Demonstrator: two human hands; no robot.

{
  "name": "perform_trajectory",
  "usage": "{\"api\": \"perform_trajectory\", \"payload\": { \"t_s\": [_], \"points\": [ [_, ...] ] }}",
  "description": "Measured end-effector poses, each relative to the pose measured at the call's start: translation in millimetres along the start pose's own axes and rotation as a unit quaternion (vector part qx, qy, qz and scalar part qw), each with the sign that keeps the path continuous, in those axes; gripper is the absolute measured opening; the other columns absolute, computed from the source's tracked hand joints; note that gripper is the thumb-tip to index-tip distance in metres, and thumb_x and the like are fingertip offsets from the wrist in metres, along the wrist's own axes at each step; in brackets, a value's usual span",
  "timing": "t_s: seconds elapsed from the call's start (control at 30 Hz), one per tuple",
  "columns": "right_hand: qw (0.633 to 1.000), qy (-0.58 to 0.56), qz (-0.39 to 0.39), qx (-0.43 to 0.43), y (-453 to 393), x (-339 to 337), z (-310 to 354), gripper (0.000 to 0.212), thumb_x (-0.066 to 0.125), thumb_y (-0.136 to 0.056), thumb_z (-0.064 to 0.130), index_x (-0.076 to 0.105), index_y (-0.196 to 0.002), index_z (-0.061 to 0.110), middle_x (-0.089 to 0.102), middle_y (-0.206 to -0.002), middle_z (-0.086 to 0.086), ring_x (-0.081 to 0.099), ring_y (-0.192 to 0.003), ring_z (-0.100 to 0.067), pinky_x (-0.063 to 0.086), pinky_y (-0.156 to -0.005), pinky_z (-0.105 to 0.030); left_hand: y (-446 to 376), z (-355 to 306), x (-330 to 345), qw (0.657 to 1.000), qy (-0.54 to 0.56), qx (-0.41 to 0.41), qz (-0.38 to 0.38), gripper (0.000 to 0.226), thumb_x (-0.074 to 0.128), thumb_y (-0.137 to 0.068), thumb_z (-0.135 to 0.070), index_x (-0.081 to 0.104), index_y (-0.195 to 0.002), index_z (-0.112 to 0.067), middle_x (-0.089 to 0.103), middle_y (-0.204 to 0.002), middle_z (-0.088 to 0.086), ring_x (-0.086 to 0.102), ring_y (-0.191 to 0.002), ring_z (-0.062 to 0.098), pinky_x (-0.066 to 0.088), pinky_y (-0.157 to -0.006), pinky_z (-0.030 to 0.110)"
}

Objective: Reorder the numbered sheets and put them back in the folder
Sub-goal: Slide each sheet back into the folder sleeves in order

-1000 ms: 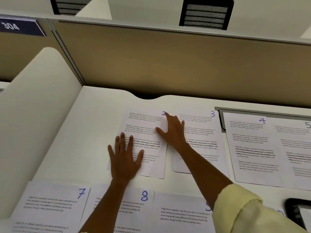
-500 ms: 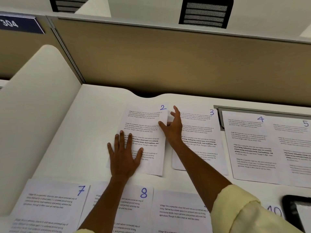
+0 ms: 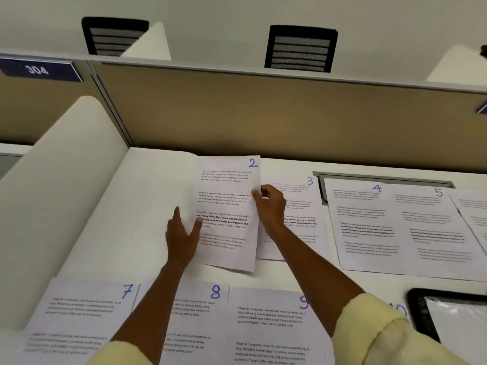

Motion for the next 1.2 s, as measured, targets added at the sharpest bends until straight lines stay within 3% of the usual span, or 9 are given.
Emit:
{"api": "perform_trajectory", "payload": {
  "t_s": [0.17,0.33,0.53,0.63,0.7,0.83,0.93,1.07,1.2],
  "points": [
    [0.999,-0.033,-0.006,-0.018,14.0,-45.9,14.8,0.015,0.068,-0.095,0.020,0.070,-0.103,0.007,0.070,-0.099,-0.001,0.065,-0.086,-0.013,0.055,-0.076,-0.024,30.9,-25.7,0.9,0.993,0.093,-0.055,0.045,0.084,0.064,-0.091,-0.042,0.015,-0.156,-0.022,0.046,-0.147,0.017,0.047,-0.133,0.035,0.038,-0.109,0.044],
    [0.999,-0.035,-0.009,-0.024,28.4,-94.5,16.5,0.014,0.067,-0.095,0.019,0.069,-0.102,0.006,0.069,-0.097,0.000,0.063,-0.079,-0.006,0.048,-0.064,-0.011,56.6,-42.1,15.4,0.982,0.151,-0.067,0.091,0.086,0.070,-0.086,-0.045,0.023,-0.155,-0.023,0.062,-0.129,0.010,0.056,-0.119,0.023,0.045,-0.099,0.038],
    [0.998,-0.056,-0.025,0.007,52.4,-157.0,-15.1,0.013,0.068,-0.095,0.023,0.069,-0.100,0.011,0.070,-0.104,-0.005,0.069,-0.088,-0.017,0.055,-0.071,-0.021,104.3,-58.5,45.3,0.953,0.249,-0.093,0.144,0.052,0.079,-0.080,-0.028,0.060,-0.127,-0.015,0.073,-0.108,0.008,0.068,-0.104,0.030,0.054,-0.089,0.050],
    [0.997,-0.073,-0.031,0.013,67.3,-190.6,-35.8,0.007,0.069,-0.094,0.022,0.069,-0.096,0.015,0.071,-0.098,-0.001,0.070,-0.091,-0.019,0.059,-0.080,-0.031,133.7,-63.9,63.4,0.946,0.261,-0.087,0.173,0.031,0.082,-0.075,-0.027,0.074,-0.101,-0.012,0.076,-0.100,0.008,0.065,-0.090,0.030,0.044,-0.074,0.039],
    [0.996,-0.077,-0.033,0.018,77.7,-214.2,-51.0,0.004,0.070,-0.093,0.021,0.070,-0.094,0.017,0.072,-0.095,0.001,0.069,-0.091,-0.018,0.058,-0.083,-0.032,154.4,-65.1,79.2,0.944,0.258,-0.085,0.184,0.033,0.083,-0.072,-0.030,0.075,-0.093,-0.006,0.074,-0.098,0.015,0.056,-0.082,0.030,0.036,-0.064,0.033],
    [0.995,-0.081,-0.036,0.042,95.5,-263.1,-88.7,0.005,0.073,-0.091,0.021,0.072,-0.090,0.016,0.073,-0.093,-0.001,0.070,-0.091,-0.019,0.057,-0.085,-0.036,199.0,-77.0,111.4,0.949,0.239,-0.087,0.186,0.019,0.076,-0.084,-0.014,0.071,-0.094,0.002,0.073,-0.095,0.020,0.064,-0.079,0.027,0.044,-0.050,0.023],
    [0.995,-0.077,-0.037,0.054,109.8,-304.8,-113.7,0.010,0.072,-0.092,0.024,0.069,-0.087,0.015,0.070,-0.085,0.002,0.065,-0.081,-0.015,0.054,-0.075,-0.025,235.5,-85.4,138.4,0.955,0.210,-0.089,0.187,0.020,0.076,-0.085,-0.016,0.071,-0.094,0.001,0.075,-0.094,0.017,0.068,-0.078,0.031,0.048,-0.056,0.027],
    [0.995,-0.072,-0.029,0.064,132.5,-355.4,-139.6,0.027,0.070,-0.094,0.027,0.058,-0.070,0.023,0.055,-0.065,0.011,0.050,-0.059,-0.003,0.038,-0.053,-0.009,286.2,-96.4,170.5,0.952,0.222,-0.098,0.185,0.021,0.075,-0.085,-0.015,0.070,-0.097,0.002,0.075,-0.095,0.016,0.070,-0.086,0.036,0.056,-0.078,0.048],
    [0.993,-0.076,-0.011,0.085,154.9,-401.1,-173.9,0.022,0.075,-0.089,0.032,0.067,-0.078,0.016,0.070,-0.079,0.002,0.066,-0.075,-0.015,0.054,-0.072,-0.029,339.2,-102.2,200.6,0.950,0.228,-0.109,0.180,0.022,0.075,-0.085,-0.014,0.070,-0.097,0.003,0.075,-0.096,0.017,0.070,-0.089,0.037,0.056,-0.081,0.049]
  ]
}}
Point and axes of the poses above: each hand's wrist, its own y-axis away from the middle knuckle, its own x-axis out of the palm, z = x × y, the point moved 9 cm from there along -y, towards the middle knuckle
